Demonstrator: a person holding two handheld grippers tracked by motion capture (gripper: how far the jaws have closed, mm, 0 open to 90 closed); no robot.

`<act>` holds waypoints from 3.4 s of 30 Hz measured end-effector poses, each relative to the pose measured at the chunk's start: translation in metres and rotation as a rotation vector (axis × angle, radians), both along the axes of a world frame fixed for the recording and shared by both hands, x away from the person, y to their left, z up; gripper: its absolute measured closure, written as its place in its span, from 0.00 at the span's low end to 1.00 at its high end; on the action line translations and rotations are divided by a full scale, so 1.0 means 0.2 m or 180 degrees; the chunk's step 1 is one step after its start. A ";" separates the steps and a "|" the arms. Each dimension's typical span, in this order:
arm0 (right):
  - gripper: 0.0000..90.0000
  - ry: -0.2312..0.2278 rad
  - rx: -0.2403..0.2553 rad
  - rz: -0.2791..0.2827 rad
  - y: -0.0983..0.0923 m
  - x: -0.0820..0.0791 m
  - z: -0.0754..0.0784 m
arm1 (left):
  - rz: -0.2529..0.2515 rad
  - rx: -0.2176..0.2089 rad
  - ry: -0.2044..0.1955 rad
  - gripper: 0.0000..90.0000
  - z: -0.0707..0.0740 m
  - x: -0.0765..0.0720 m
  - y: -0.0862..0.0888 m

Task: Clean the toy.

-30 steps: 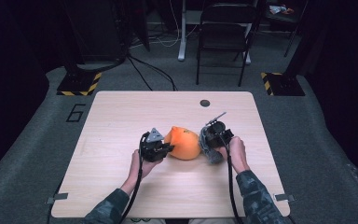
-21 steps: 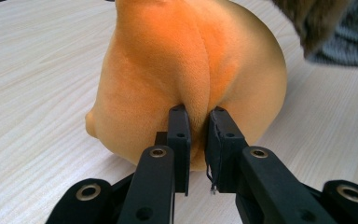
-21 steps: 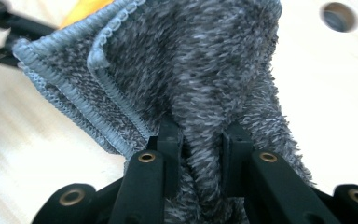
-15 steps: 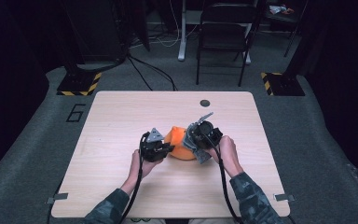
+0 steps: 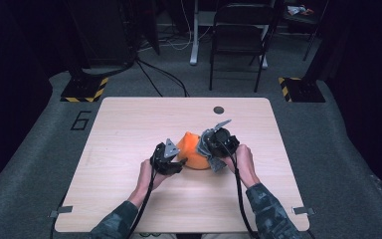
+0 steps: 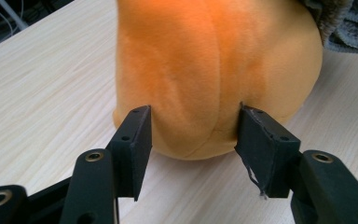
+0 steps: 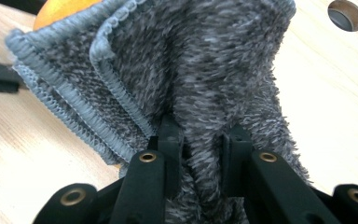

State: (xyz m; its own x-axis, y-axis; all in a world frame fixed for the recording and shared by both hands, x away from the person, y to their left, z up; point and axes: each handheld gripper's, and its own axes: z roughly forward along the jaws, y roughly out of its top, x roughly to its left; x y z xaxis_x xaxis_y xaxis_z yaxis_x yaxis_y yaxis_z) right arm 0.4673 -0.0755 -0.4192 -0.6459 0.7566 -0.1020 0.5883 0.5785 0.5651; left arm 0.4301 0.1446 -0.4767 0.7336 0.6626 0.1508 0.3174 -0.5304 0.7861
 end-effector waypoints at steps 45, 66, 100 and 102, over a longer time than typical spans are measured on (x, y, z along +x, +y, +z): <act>0.82 0.0150 0.0112 0.0028 0.03 -0.02 0.04 | 0.0031 -0.0377 0.0492 0.90 0.06 -0.01 0.02; 0.82 0.0740 -0.0257 -0.0200 -0.09 0.10 -0.22 | 0.0060 -0.0391 0.0520 0.90 0.05 0.00 0.04; 0.80 -0.0195 0.0258 0.0193 0.06 -0.07 0.13 | -0.0186 -0.0237 0.0400 0.89 0.07 -0.05 -0.03; 0.80 -0.0242 0.0205 0.0177 0.08 -0.07 0.10 | -0.0187 -0.0225 0.0398 0.89 0.07 -0.05 -0.03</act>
State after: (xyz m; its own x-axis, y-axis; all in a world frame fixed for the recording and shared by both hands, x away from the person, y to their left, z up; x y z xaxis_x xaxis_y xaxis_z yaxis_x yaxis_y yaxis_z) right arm 0.4539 -0.0598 -0.4000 -0.6793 0.7264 -0.1046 0.5103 0.5700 0.6440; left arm 0.4210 0.1392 -0.4634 0.7816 0.6237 0.0103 0.3853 -0.4958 0.7783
